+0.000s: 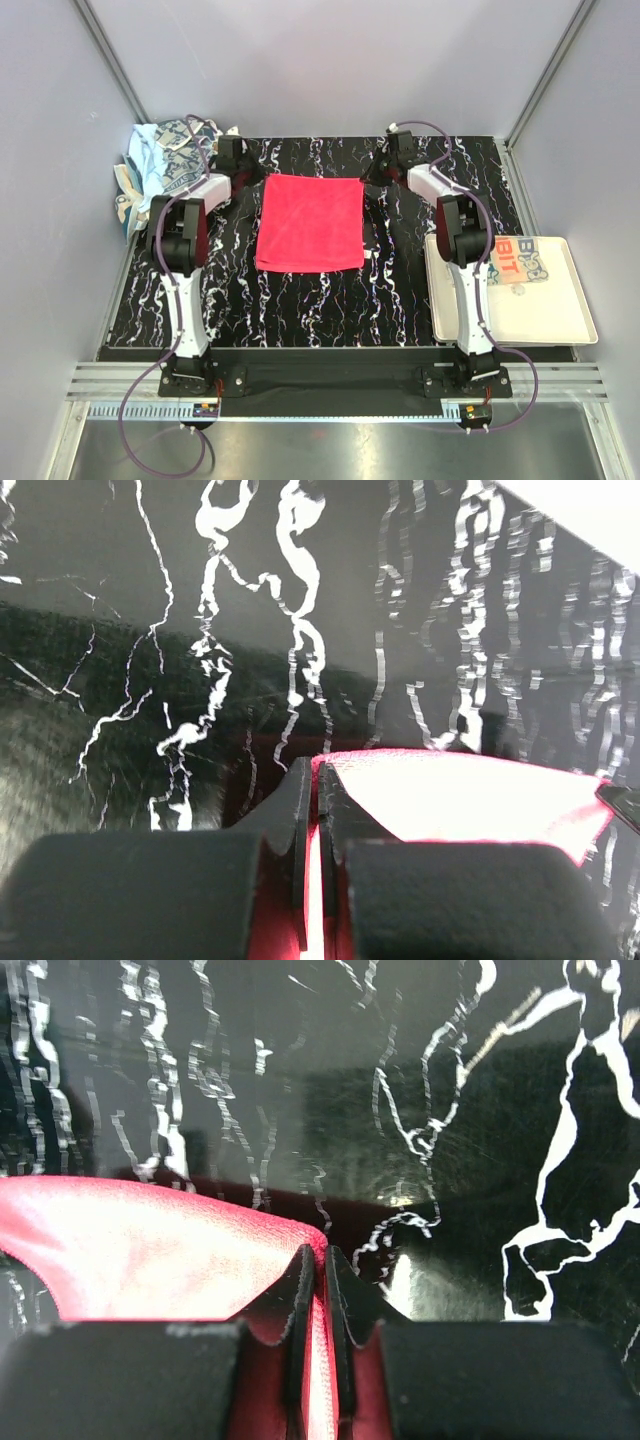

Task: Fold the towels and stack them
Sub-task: Fold the towel

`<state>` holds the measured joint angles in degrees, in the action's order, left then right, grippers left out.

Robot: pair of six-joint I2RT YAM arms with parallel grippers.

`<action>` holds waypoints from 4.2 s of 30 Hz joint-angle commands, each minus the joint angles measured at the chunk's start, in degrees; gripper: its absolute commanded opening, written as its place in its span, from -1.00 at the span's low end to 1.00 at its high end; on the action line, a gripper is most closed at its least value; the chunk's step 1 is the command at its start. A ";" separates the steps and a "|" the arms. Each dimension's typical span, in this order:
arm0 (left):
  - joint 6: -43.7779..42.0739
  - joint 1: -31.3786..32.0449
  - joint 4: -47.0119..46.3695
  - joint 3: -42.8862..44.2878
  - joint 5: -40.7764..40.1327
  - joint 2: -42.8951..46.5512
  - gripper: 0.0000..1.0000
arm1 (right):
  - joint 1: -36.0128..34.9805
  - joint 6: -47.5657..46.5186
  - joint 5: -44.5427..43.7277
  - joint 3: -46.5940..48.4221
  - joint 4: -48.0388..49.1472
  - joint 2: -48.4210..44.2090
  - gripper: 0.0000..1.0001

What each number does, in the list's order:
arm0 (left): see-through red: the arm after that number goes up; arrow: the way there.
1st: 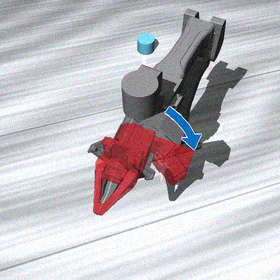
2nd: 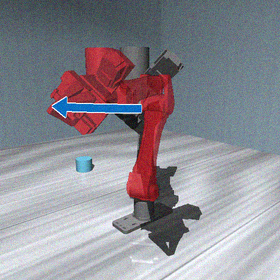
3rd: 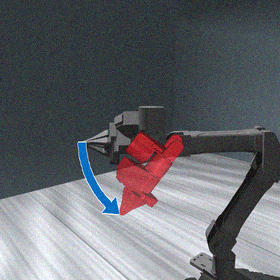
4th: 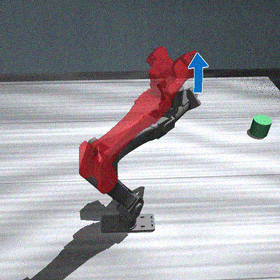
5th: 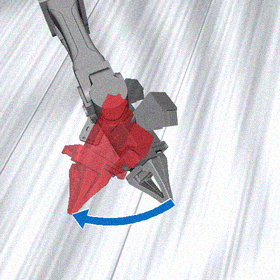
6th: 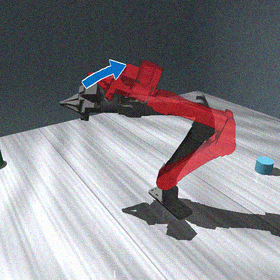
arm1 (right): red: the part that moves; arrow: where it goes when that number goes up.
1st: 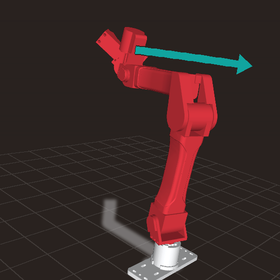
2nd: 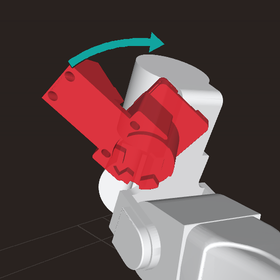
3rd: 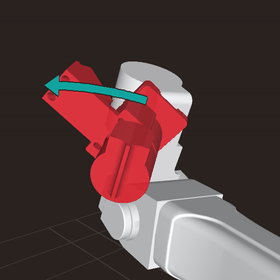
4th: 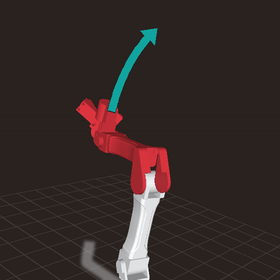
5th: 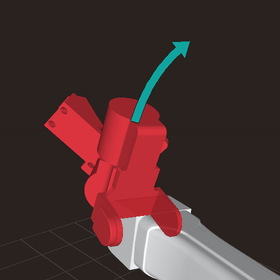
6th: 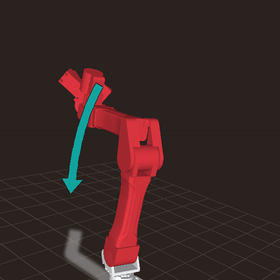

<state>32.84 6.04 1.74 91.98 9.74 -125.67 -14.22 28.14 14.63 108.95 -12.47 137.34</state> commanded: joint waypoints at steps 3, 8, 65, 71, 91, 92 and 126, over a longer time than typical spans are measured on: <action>-0.85 -0.24 -8.59 -3.65 -0.77 10.61 -1.00 | 0.33 -1.69 0.57 -1.54 4.03 -10.15 -0.76; -0.23 -0.33 -9.65 -7.69 -0.60 15.44 -1.00 | 0.33 -1.25 1.01 -5.93 5.52 -14.98 -0.79; 1.70 0.73 -12.02 -10.96 -4.47 11.95 -1.00 | 2.09 -5.29 0.83 -12.19 10.27 -12.54 -0.86; 1.70 0.28 -13.07 -9.72 -2.71 9.30 -1.00 | 2.26 -5.20 1.27 -10.59 11.50 -10.86 -0.87; 6.71 1.51 -22.21 -36.08 -2.44 25.73 -1.00 | 2.18 0.33 4.97 -36.86 22.13 -27.73 -0.93; 7.06 1.78 -22.65 -37.13 -2.44 26.69 -1.00 | 2.00 0.60 5.05 -38.88 22.66 -28.35 -0.94; 5.30 4.68 -18.96 -54.81 -2.09 45.77 -1.00 | -3.27 1.74 1.72 -59.46 25.04 -44.61 -0.96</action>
<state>39.46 10.48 -15.55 37.98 7.77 -82.41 -16.80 29.82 18.26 50.48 10.90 95.96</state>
